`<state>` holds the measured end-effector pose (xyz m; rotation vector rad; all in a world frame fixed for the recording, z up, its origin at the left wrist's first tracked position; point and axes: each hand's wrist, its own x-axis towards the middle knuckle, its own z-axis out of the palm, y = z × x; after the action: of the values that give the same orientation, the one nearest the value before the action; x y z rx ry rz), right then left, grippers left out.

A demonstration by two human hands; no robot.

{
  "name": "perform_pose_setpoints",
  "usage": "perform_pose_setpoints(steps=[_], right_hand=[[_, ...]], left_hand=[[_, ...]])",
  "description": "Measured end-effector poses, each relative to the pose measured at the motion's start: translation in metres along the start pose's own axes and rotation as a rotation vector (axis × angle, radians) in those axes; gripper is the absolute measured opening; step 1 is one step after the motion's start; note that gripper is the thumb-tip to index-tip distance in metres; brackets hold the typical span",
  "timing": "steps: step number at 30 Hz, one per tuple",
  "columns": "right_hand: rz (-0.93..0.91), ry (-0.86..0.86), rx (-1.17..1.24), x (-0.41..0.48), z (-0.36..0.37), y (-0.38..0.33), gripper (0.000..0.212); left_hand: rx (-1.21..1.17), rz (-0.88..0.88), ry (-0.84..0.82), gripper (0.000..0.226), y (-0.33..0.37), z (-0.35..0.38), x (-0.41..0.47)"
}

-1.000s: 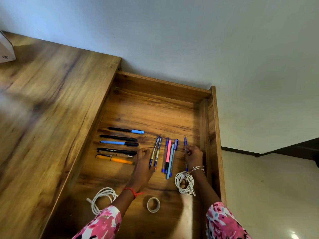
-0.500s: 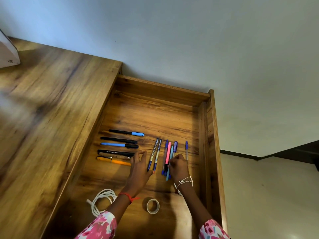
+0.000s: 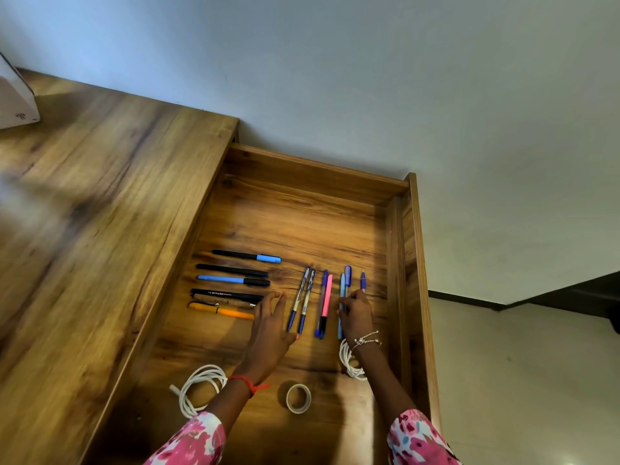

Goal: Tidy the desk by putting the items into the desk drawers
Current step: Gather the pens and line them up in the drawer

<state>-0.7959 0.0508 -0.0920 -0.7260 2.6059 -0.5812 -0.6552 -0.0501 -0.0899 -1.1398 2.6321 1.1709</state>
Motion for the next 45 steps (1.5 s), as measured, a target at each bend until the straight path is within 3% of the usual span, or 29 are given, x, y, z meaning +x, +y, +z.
perform_pose_setpoints(steps=[8,15,21,25,29,36,45], right_hand=[[-0.078,0.099,0.023,-0.009,0.005,-0.002,0.022],[-0.286,-0.042,-0.027,-0.025,0.023,-0.013,0.034],[-0.393,0.075,-0.15,-0.024,0.025,-0.012,0.042],[-0.324,-0.111,-0.21,-0.018,0.025,-0.007,0.045],[-0.313,-0.102,-0.209,-0.02,0.029,-0.008,0.044],[-0.284,0.038,-0.12,-0.021,0.031,-0.018,0.038],[-0.484,0.185,-0.113,-0.012,0.025,-0.079,0.029]], left_hand=[[0.037,0.025,0.003,0.082,0.0,-0.002,0.0],[0.068,0.082,-0.006,0.085,0.0,-0.004,0.002],[0.072,0.096,-0.022,0.085,-0.002,-0.007,0.002],[0.065,0.089,-0.018,0.084,-0.004,-0.01,0.0],[0.04,0.079,-0.011,0.085,-0.006,-0.013,-0.001],[0.015,0.137,0.038,0.086,-0.019,-0.025,-0.004],[-0.005,0.193,0.187,0.077,-0.044,-0.083,-0.014]])
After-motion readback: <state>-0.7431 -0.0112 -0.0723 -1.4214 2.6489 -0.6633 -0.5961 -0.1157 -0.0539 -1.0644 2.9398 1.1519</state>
